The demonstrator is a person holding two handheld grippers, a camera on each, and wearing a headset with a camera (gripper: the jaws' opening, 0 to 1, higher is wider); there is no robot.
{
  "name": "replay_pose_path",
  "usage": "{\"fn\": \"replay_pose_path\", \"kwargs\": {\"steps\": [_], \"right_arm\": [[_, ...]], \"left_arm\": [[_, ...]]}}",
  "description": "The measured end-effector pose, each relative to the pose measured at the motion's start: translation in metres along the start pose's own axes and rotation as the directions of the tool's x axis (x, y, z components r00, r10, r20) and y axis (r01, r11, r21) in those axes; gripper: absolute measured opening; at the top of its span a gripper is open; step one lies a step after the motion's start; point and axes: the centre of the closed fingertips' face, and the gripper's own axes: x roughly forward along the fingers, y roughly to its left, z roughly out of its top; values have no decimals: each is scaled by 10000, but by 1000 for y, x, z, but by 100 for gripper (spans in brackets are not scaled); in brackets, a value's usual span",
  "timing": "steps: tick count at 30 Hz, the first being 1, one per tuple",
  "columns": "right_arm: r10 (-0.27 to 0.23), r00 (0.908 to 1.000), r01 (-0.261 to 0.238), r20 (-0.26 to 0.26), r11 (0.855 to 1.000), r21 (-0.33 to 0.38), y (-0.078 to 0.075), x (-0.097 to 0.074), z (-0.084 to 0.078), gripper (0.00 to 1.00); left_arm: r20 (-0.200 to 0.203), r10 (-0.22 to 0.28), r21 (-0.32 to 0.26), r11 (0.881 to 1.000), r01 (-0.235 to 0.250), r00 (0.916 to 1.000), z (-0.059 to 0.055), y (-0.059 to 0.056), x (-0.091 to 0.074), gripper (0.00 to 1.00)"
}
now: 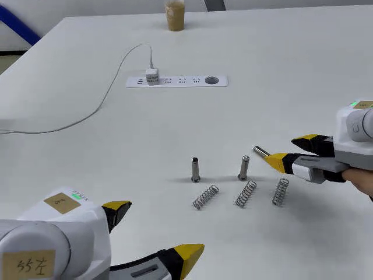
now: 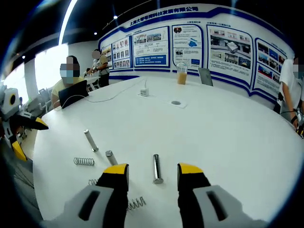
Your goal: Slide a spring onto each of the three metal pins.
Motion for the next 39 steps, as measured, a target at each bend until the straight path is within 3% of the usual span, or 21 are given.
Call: {"fn": "replay_pose_path", "kwargs": {"steps": [11, 22, 28, 39], "right_arm": [[72, 9998, -75, -166, 9998, -170, -4, 26, 2, 32], [-58, 9979, 65, -650, 9999, 107, -9, 48, -8, 27], [61, 9962, -34, -869, 9995, 316, -8, 55, -13, 24], [277, 9927, -276, -1176, 9996, 25, -5, 62, -18, 15]], "left_arm": [[6, 35, -2, 10000, -35, 10000, -1, 4, 2, 76], [-96, 64, -110, 9999, -65, 9999, -5, 6, 4, 75], [-30, 10, -150, 9999, -10, 10000, -4, 6, 5, 75], [-121, -67, -71, 10000, 66, 9999, -5, 5, 10, 74]]}}
